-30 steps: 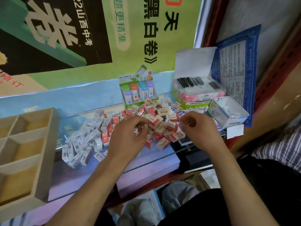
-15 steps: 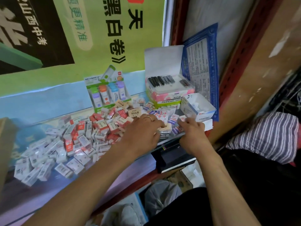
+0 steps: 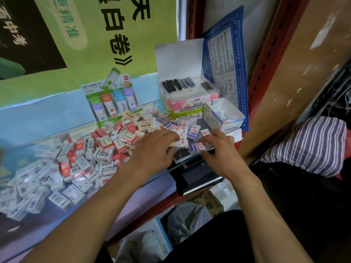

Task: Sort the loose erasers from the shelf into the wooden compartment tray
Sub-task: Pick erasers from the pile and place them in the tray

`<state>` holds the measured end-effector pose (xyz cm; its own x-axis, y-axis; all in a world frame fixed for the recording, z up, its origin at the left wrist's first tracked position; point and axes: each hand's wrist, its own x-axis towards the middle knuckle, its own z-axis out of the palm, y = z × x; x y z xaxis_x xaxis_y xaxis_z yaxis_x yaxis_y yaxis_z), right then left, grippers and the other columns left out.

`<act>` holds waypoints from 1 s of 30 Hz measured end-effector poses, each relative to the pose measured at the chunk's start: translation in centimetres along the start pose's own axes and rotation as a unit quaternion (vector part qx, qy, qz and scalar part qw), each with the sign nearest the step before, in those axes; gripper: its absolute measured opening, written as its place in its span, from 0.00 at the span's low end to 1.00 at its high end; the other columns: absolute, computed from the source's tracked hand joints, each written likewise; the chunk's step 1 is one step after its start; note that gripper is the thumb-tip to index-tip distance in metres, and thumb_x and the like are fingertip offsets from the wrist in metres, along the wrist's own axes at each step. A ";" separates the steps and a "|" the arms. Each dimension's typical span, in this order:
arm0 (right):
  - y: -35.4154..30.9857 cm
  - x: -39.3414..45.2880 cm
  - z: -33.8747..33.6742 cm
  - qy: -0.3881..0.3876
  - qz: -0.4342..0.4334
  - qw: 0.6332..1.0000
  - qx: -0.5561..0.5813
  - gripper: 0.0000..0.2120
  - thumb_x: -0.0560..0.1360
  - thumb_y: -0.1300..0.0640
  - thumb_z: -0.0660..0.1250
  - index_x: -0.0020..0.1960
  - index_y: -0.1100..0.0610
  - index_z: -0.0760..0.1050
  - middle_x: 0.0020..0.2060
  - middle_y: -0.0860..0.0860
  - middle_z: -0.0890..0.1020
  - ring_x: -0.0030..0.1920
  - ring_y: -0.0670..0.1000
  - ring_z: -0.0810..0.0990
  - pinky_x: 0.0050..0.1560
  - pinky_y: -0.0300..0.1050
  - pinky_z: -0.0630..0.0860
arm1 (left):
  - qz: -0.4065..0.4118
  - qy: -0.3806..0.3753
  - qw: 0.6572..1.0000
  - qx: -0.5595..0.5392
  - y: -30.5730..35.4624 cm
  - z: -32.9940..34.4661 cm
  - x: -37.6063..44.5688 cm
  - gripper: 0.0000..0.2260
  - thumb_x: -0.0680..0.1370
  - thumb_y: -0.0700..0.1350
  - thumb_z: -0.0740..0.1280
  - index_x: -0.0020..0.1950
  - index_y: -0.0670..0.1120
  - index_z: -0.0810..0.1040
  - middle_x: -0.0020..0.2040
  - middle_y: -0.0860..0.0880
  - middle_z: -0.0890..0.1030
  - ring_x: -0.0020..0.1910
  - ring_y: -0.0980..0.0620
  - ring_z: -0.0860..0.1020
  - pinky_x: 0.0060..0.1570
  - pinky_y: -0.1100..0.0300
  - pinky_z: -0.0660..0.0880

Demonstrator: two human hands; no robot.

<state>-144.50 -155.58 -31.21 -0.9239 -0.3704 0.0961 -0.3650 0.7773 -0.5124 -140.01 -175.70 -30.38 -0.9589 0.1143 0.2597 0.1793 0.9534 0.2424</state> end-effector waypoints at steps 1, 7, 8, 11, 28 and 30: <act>0.0 -0.1 0.1 -0.003 -0.001 1.000 0.008 0.16 0.77 0.57 0.67 0.63 0.48 0.75 0.70 0.49 0.64 0.67 0.56 0.59 0.57 0.40 0.58 | 0.001 -0.001 1.000 0.001 -0.1 0.0 0.0 0.15 0.77 0.44 0.65 0.63 0.51 0.76 0.61 0.51 0.78 0.59 0.48 0.75 0.54 0.56 0.67; -0.5 0.4 0.8 0.027 -0.002 0.999 0.027 0.12 0.73 0.55 0.72 0.56 0.53 0.77 0.57 0.50 0.73 0.58 0.53 0.70 0.51 0.39 0.65 | 0.009 0.014 1.000 0.014 -1.0 0.5 -0.6 0.15 0.76 0.45 0.67 0.62 0.50 0.77 0.56 0.49 0.80 0.55 0.46 0.76 0.53 0.53 0.70; -0.6 0.4 0.8 0.031 0.005 0.999 0.036 0.12 0.72 0.55 0.73 0.54 0.53 0.77 0.56 0.51 0.74 0.57 0.54 0.71 0.50 0.41 0.68 | 0.004 0.018 1.000 0.018 -1.1 0.4 -0.7 0.15 0.76 0.46 0.67 0.62 0.50 0.77 0.56 0.49 0.80 0.56 0.46 0.76 0.53 0.53 0.70; -1.0 0.2 0.4 0.052 0.012 0.997 0.059 0.11 0.70 0.56 0.75 0.51 0.53 0.78 0.50 0.49 0.76 0.51 0.51 0.75 0.42 0.35 0.71 | -0.016 0.028 0.999 0.012 -1.2 0.1 -0.9 0.14 0.76 0.46 0.67 0.62 0.51 0.78 0.57 0.50 0.80 0.57 0.47 0.75 0.55 0.53 0.69; -1.6 -1.3 0.2 0.087 0.042 0.986 0.138 0.12 0.74 0.54 0.72 0.57 0.55 0.78 0.47 0.48 0.80 0.40 0.43 0.76 0.29 0.25 0.67 | -0.033 0.023 0.999 0.032 -0.1 0.0 -1.2 0.18 0.77 0.45 0.65 0.67 0.50 0.74 0.60 0.48 0.78 0.62 0.46 0.72 0.61 0.50 0.66; -1.7 -1.4 0.2 0.077 0.031 0.988 0.133 0.12 0.74 0.55 0.72 0.56 0.54 0.79 0.48 0.48 0.80 0.42 0.45 0.77 0.31 0.25 0.67 | -0.034 0.023 0.999 0.033 -0.1 0.0 -1.1 0.18 0.77 0.45 0.65 0.67 0.50 0.74 0.61 0.48 0.78 0.62 0.46 0.72 0.61 0.51 0.66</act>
<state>-142.51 -156.52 -30.66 -0.9578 -0.2284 0.1747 -0.2820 0.6271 -0.7261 -138.94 -175.91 -30.67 -0.9572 0.0368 0.2870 0.0973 0.9751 0.1995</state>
